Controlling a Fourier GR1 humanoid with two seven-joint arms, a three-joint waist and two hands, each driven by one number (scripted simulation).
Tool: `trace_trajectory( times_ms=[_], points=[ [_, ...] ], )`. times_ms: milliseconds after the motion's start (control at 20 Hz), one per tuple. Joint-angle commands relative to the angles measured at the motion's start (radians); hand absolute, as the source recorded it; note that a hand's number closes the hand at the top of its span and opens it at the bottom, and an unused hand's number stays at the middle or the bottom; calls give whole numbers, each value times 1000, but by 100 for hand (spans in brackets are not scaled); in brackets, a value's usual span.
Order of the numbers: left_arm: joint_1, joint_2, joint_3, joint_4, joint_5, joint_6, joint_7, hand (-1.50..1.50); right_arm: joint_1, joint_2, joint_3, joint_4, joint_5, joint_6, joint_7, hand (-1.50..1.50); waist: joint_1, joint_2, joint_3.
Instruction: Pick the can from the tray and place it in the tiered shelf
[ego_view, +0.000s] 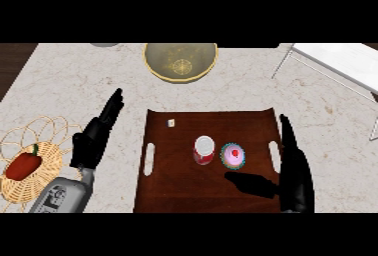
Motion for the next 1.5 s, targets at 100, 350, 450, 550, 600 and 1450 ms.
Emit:
trace_trajectory(
  times_ms=[100,350,450,550,600,1450],
  points=[
    [8,-19,-7,20,-15,6,-30,0,-162,26,76,-42,99,340,380,-150,3,-1,1],
    [1,-35,-11,1,-27,24,4,0,-285,128,72,-36,136,497,543,-150,-3,-2,4],
    [13,-22,10,8,-1,-4,-13,0,-333,190,50,0,152,514,558,-150,1,-2,3],
    [-53,-17,26,20,-10,1,24,0,-295,192,116,22,179,462,559,-150,-9,-2,5],
    [-12,-11,24,11,-5,-11,5,0,-358,193,46,13,145,518,559,-150,-2,-2,5],
    [25,-39,24,75,-39,-28,-98,0,-441,195,57,192,152,437,560,-150,1,0,5]
  ],
)
